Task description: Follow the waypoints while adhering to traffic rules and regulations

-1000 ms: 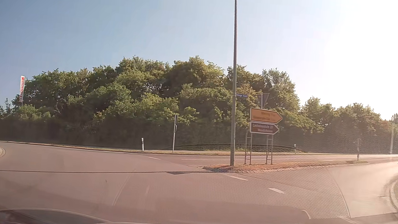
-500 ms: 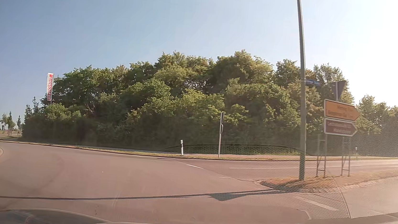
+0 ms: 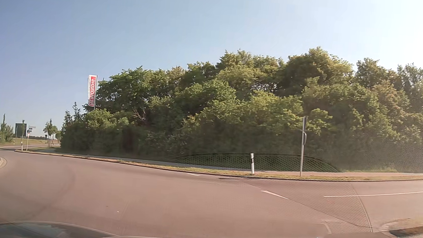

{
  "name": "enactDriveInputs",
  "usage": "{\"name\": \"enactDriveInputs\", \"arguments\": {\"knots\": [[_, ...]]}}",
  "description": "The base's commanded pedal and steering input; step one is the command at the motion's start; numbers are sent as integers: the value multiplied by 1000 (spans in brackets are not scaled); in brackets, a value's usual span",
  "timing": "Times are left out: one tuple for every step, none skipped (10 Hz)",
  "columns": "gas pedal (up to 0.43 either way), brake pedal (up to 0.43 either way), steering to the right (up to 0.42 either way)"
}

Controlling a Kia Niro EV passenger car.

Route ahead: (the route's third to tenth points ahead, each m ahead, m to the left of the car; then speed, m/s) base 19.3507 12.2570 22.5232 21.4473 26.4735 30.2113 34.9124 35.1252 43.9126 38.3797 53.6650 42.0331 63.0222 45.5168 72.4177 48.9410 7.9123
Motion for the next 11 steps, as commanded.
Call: {"name": "enactDriveInputs", "arguments": {"knots": [[138,12,-230],[138,12,-231],[150,12,-231],[150,12,-229],[169,12,-224],[197,12,-217],[209,12,-213],[220,12,-212],[220,12,-213],[220,12,-213],[220,12,-214]]}}
